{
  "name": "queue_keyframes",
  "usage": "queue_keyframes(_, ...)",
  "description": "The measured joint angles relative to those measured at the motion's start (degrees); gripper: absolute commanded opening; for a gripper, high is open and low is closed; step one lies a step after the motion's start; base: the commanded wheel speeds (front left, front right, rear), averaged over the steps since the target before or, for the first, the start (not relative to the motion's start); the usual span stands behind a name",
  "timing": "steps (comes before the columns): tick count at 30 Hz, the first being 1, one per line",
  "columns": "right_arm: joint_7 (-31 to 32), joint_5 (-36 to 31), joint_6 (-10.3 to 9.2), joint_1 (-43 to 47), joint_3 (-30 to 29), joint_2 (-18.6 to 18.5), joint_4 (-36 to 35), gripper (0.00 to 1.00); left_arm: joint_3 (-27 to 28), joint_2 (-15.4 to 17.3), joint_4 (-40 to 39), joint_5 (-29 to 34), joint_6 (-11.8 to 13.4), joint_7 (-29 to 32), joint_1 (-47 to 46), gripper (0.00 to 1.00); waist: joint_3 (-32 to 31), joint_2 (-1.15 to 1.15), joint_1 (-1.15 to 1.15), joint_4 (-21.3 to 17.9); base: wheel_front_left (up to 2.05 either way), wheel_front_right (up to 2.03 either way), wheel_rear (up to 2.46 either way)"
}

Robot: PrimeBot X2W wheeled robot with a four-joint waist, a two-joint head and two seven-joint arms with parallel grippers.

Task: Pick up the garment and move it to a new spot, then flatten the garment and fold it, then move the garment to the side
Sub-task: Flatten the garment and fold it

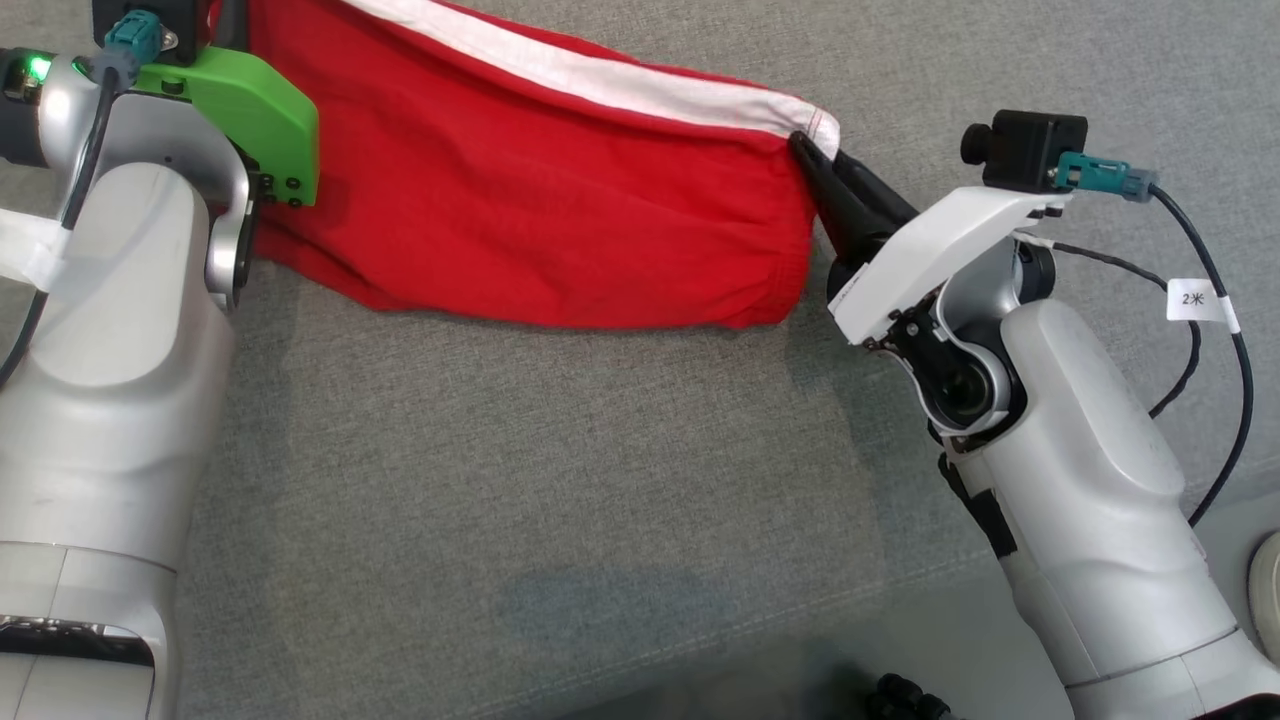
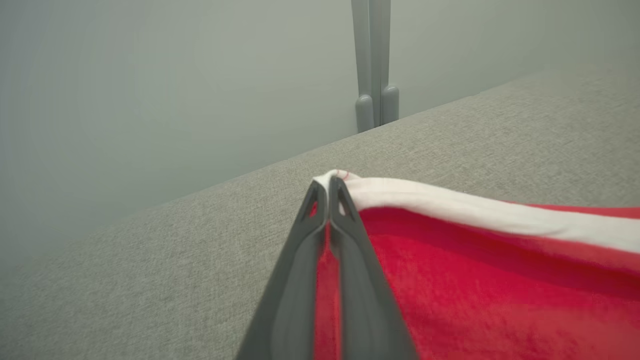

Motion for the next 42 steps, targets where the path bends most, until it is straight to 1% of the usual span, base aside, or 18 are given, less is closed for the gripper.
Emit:
queue_keyframes(8, -0.51, -0.01, 0.0, -0.46, -0.6, -0.19, 2.01, 1.0, -0.84, -0.96, 3.66, 0.18, 0.21, -1.92, -0.94, 1.0, -0.83, 0.0, 0.0, 1.37, 0.0, 0.0, 0.0)
queue_keyframes(12, -0.24, -1.75, 0.0, 2.71, -1.29, -2.24, 1.41, 1.0, -0.85, -1.09, 4.82, -0.78, 0.46, -2.08, 0.76, 1.0, -2.34, 0.0, 0.0, 2.23, 0.0, 0.0, 0.0)
queue_keyframes(14, -0.51, -2.52, 0.0, 4.91, -2.34, -2.69, 0.14, 1.0, -0.97, -1.08, 5.47, -0.89, 0.52, -1.86, 2.43, 1.0, -3.25, 0.0, 0.0, 2.67, 0.0, 0.0, 0.0)
queue_keyframes(18, -3.6, -6.25, 0.0, 9.74, -5.75, -3.05, -3.69, 1.0, -1.04, -1.02, 6.12, -1.83, 0.97, -0.81, 5.59, 1.0, -5.29, 0.0, 0.0, 3.34, 0.0, 0.0, 0.0)
queue_keyframes(22, -5.78, -8.53, 0.0, 13.93, -8.23, -2.3, -7.1, 1.0, -1.09, -1.07, 6.33, -2.49, 1.04, 0.12, 7.86, 1.0, -6.87, 0.0, 0.0, 3.67, 0.0, 0.0, 0.0)
queue_keyframes(25, -8.82, -13.32, 0.0, 17.52, -9.24, -1.7, -10.76, 1.0, -0.89, -1.14, 6.55, -3.54, 1.0, 1.26, 9.91, 1.0, -8.48, 0.0, 0.0, 3.81, 0.0, 0.0, 0.0)
queue_keyframes(27, -10.92, -15.14, 0.0, 19.69, -9.94, -1.21, -12.81, 1.0, -0.77, -1.35, 6.77, -4.48, 0.88, 2.14, 11.22, 1.0, -9.56, 0.0, 0.0, 3.81, 0.0, 0.0, 0.0)
queue_keyframes(33, -17.85, -23.05, 0.0, 25.91, -9.27, -0.4, -17.09, 1.0, -0.15, -1.91, 7.46, -6.55, 0.49, 3.94, 14.63, 1.0, -12.85, 0.0, 0.0, 3.37, 0.0, 0.0, 0.0)
queue_keyframes(37, -20.37, -25.22, 0.01, 29.57, -8.95, 0.27, -18.33, 1.0, 0.44, -1.89, 7.53, -7.81, 0.56, 4.67, 15.34, 1.0, -14.24, 0.0, 0.0, 2.4, 0.0, 0.0, 0.0)
queue_keyframes(41, -21.03, -26.43, 0.0, 32.28, -8.12, 0.32, -18.4, 1.0, 1.22, -1.82, 8.02, -9.07, 1.01, 5.87, 15.34, 1.0, -14.43, 0.0, 0.0, 1.07, 0.0, 0.0, 0.0)
queue_keyframes(42, -21.21, -26.44, 0.0, 32.9, -7.61, 0.4, -18.28, 1.0, 1.41, -1.59, 8.49, -9.31, 1.43, 6.97, 15.34, 1.0, -14.22, 0.0, 0.0, 0.49, 0.0, 0.0, 0.0)
